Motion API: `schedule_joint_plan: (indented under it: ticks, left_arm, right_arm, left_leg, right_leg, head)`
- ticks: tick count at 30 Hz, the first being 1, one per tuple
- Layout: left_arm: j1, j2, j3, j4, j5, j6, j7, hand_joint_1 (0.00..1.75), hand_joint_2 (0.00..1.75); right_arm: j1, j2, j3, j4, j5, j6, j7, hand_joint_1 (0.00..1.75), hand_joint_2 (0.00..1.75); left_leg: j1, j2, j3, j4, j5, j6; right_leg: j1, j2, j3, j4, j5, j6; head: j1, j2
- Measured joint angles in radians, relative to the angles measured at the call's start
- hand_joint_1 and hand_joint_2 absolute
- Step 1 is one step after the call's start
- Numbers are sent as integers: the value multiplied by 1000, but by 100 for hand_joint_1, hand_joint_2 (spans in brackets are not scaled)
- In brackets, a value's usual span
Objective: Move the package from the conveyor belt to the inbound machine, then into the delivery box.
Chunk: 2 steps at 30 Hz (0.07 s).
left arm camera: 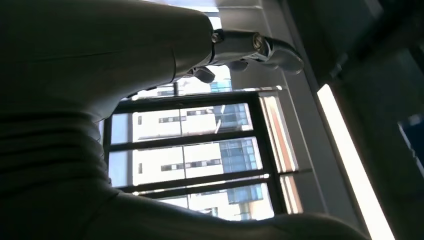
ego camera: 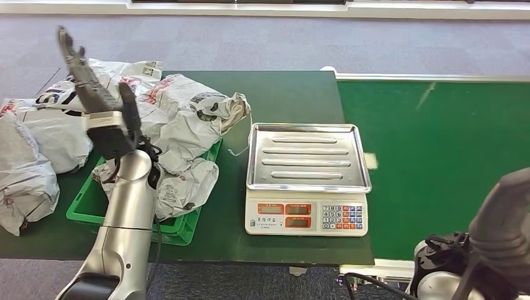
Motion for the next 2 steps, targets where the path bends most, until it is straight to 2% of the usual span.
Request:
schedule_joint_plan:
  ticks: [2]
  left_arm:
    - [21, -24, 41, -58, 79, -33, 15, 0, 0]
  right_arm:
    - [-1, -1, 0, 2, -1, 0, 0, 0, 175]
  left_leg:
    - [1, -2, 0, 0, 0, 0]
  right_leg:
    - [0, -3, 1, 0, -1, 0]
  head:
    - [0, 0]
